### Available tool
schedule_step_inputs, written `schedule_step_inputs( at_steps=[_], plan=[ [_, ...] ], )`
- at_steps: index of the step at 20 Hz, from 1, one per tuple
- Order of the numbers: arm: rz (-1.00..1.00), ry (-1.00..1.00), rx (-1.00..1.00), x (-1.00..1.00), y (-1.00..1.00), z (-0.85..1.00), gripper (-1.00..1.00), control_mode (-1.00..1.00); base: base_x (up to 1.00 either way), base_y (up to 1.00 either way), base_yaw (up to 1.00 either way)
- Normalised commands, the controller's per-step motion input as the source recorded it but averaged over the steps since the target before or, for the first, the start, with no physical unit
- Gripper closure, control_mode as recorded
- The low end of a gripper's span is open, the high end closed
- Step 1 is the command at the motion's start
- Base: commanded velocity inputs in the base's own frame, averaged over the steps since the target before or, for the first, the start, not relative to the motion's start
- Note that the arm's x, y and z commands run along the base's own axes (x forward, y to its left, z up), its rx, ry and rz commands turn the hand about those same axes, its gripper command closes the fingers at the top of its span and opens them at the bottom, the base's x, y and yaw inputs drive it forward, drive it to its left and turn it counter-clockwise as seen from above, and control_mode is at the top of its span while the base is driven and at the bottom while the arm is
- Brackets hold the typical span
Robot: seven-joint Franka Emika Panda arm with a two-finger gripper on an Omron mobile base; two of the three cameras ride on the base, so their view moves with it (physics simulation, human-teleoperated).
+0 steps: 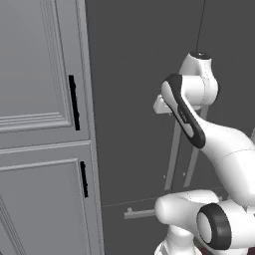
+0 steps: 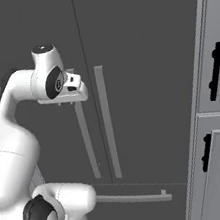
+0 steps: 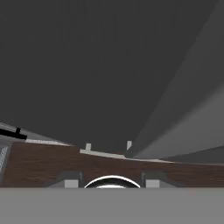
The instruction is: Grab a lemon wedge from the fridge and one ice cube from the ice bowl, and put them in the glass of lemonade.
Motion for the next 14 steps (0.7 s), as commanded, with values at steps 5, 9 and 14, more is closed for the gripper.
schedule_step_inputs(
  at_steps=[5,9,14],
  plan=[
    [0.00,-0.07,0.03,-0.39,-0.03,-0.02,-1.00,-1.00,0.00,0.00,0.00],
    [0.00,0.00,0.02,-0.58,-0.08,-0.02,-1.00,1.00,-0.18,0.00,0.00],
    [0.00,0.00,0.00,0.00,0.00,0.00,-1.00,1.00,-0.65,-0.01,0.00]
  ],
)
